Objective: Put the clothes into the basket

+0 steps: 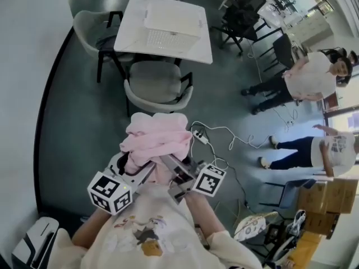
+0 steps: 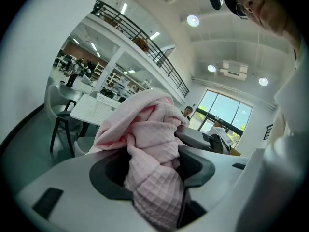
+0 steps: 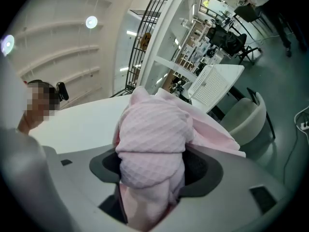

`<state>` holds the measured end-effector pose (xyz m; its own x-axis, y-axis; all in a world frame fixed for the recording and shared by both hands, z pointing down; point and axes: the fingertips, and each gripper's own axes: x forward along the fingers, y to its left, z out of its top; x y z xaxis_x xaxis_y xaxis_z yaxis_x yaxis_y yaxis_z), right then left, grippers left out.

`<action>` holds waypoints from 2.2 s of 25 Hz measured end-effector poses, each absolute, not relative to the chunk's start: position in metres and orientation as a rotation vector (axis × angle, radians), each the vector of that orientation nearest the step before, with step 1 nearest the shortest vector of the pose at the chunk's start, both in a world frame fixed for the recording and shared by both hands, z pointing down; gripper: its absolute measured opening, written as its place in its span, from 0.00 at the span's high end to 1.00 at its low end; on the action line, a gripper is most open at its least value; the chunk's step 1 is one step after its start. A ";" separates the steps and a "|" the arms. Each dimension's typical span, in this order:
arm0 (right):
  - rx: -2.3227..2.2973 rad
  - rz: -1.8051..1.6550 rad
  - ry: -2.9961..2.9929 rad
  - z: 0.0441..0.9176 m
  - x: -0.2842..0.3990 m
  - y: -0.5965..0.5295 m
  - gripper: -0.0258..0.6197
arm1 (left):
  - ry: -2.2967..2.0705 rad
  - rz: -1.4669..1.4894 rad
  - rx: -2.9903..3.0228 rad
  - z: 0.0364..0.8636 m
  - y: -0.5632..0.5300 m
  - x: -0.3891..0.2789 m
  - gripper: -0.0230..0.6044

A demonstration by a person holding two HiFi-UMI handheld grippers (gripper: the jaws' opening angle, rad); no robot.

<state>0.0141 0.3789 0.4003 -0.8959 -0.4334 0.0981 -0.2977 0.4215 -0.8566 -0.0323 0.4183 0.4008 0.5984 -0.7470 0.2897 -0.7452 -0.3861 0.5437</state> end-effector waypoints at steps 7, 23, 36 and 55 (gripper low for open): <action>-0.634 -1.562 2.548 0.417 -0.020 0.369 0.49 | -1.180 -0.015 2.113 0.418 0.411 -0.064 0.56; -0.469 -1.593 2.536 0.444 -0.029 0.217 0.49 | -1.315 0.033 2.082 0.438 0.262 -0.071 0.56; -0.336 -1.557 2.434 0.416 0.006 0.003 0.49 | -1.386 0.159 2.131 0.404 0.047 -0.034 0.56; -0.315 -1.538 2.394 0.408 0.018 -0.069 0.49 | -1.416 0.180 2.115 0.401 -0.022 -0.020 0.56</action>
